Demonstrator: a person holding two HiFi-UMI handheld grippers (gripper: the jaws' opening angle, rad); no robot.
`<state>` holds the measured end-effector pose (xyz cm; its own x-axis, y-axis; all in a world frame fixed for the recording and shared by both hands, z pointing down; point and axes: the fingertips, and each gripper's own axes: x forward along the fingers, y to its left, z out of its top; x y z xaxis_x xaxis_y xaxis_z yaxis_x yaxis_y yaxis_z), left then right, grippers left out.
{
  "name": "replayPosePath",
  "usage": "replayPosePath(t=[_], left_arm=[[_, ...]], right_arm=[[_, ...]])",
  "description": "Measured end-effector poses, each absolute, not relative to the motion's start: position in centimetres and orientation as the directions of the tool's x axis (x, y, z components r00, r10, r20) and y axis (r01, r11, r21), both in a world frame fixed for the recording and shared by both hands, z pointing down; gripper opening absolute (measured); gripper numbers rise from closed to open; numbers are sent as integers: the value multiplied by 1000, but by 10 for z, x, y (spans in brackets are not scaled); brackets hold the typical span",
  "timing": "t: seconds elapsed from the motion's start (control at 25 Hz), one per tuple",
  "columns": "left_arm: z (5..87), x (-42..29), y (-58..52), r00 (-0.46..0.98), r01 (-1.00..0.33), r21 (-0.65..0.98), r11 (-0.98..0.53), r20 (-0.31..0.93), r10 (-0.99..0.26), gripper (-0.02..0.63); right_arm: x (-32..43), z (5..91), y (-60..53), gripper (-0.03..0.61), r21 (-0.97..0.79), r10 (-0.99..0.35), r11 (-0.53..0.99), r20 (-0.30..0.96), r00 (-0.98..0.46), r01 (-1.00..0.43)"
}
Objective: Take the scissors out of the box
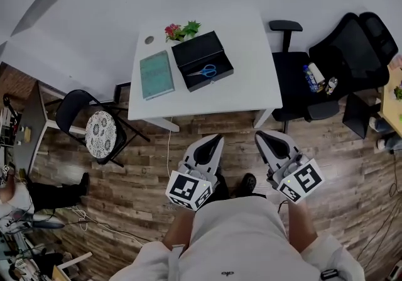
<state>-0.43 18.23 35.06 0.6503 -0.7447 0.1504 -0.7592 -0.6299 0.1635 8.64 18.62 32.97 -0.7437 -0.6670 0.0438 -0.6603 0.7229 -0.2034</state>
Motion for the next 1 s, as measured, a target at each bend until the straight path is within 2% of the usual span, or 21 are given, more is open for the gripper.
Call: replayPosePath(t=[0.48,0.76,0.88,1.0], left_arm=[[347,-88,108,663,-747,165,-643,126,-738,23],[344,-116,65,711,-703,164,-692,121,-693,29],[347,-124,49,731,-682,166,-712,128,-670,90],[355,-130,38,754,-657,179,-732,137,-643,99]], right_arm=[[11,317,110,8,-191,-688,706,47,-725,-682],[-16,311,72,23,-182,-736,660,42,-676,-729],[-24,315,61,32,-187,-758,632,52,-650,-752],[-32,321,54,52,-193,-777,605,69,-626,-773]])
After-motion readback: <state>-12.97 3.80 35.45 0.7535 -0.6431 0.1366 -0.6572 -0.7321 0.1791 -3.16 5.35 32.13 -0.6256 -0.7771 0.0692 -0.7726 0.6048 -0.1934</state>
